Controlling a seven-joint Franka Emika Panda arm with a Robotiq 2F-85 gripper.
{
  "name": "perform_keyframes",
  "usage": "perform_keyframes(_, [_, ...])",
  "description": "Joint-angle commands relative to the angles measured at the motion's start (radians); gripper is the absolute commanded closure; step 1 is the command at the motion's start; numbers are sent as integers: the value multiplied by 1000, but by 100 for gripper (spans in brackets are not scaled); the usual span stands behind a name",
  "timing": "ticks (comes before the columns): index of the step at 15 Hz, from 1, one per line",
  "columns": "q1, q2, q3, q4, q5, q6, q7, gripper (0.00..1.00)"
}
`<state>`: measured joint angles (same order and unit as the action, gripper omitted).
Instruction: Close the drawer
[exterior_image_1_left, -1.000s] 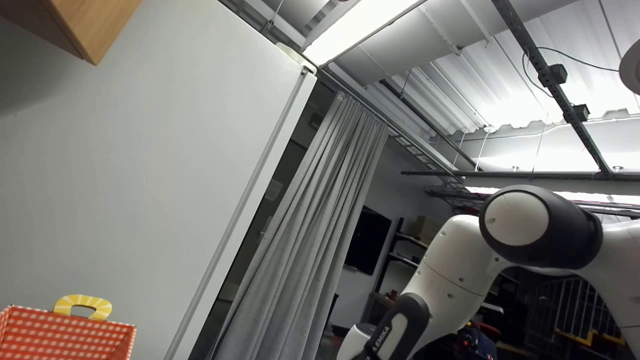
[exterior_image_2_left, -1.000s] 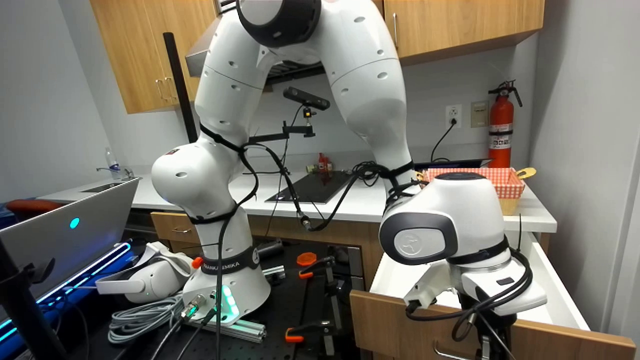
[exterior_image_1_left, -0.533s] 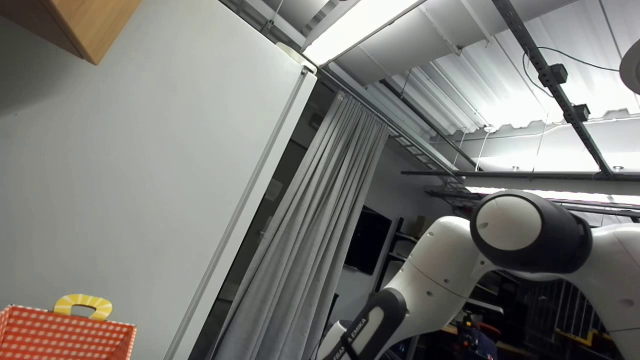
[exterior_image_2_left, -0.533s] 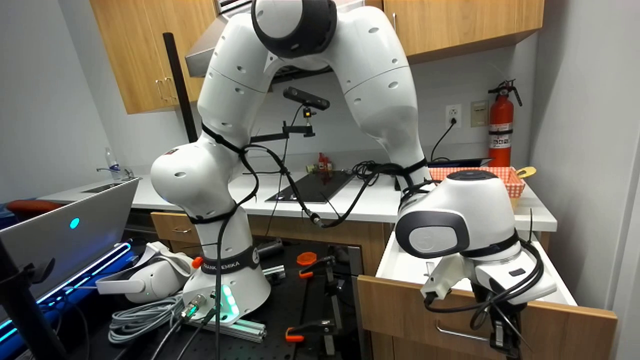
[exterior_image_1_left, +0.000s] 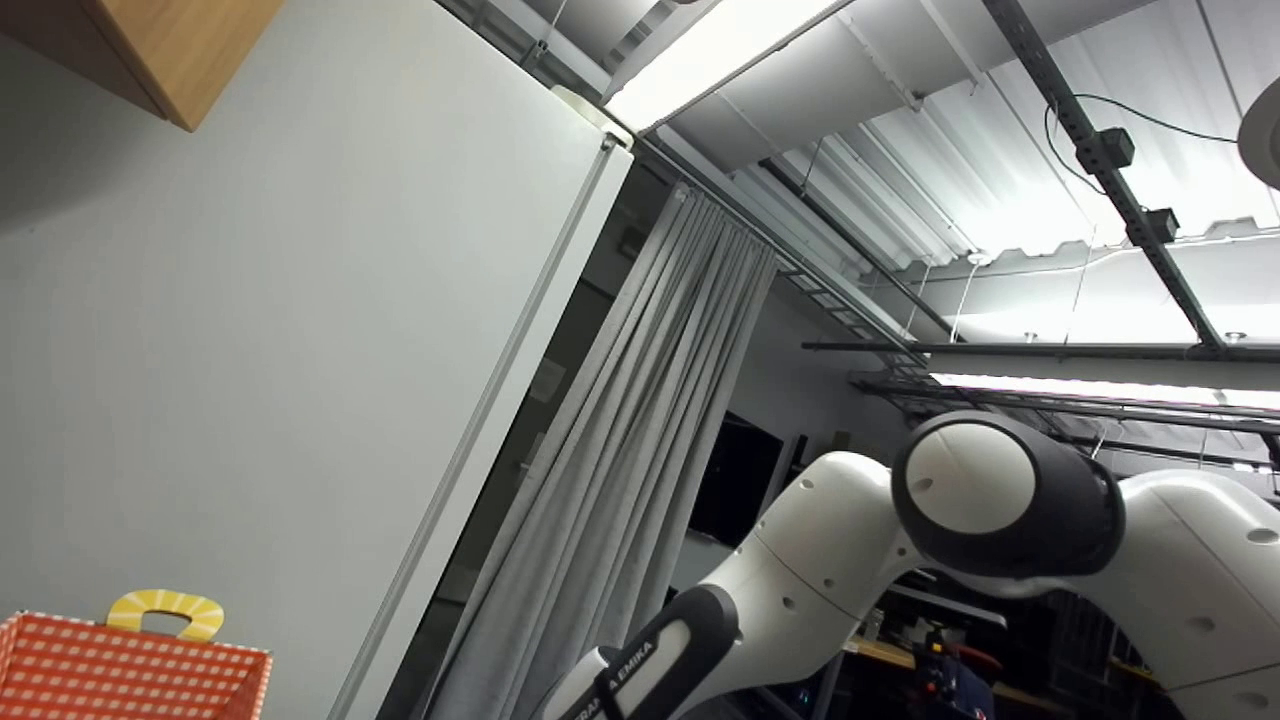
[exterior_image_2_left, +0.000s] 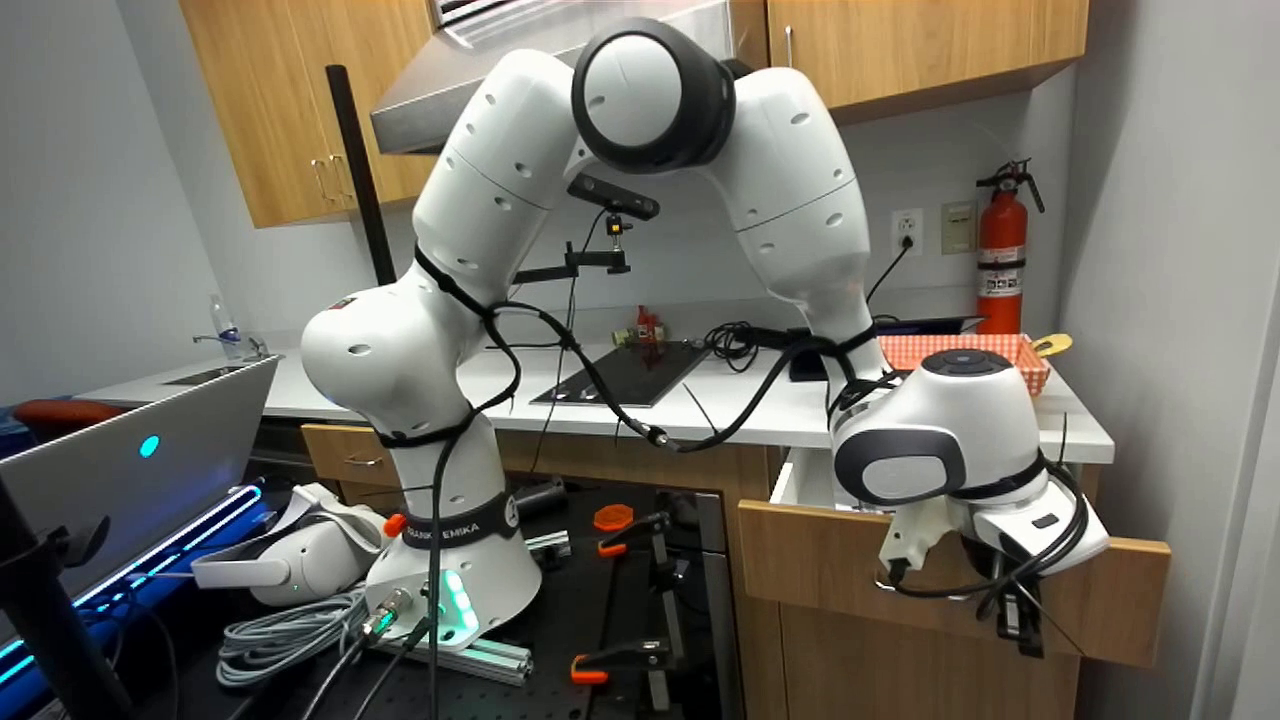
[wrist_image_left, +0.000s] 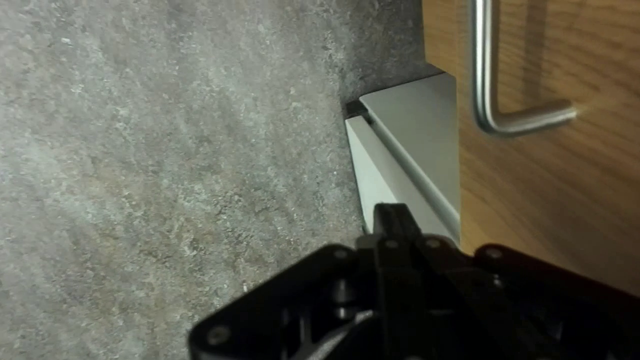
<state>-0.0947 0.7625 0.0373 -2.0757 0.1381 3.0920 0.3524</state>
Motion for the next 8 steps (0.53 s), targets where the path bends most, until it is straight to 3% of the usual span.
perform_keyframes(1, [-19,95,81,124,45,-1,-60,100])
perform_keyframes(6, [-47,134,130,195,39,-21,-99,100])
perform_keyframes(8, [-94,120,171,181,47,-16,-119,100])
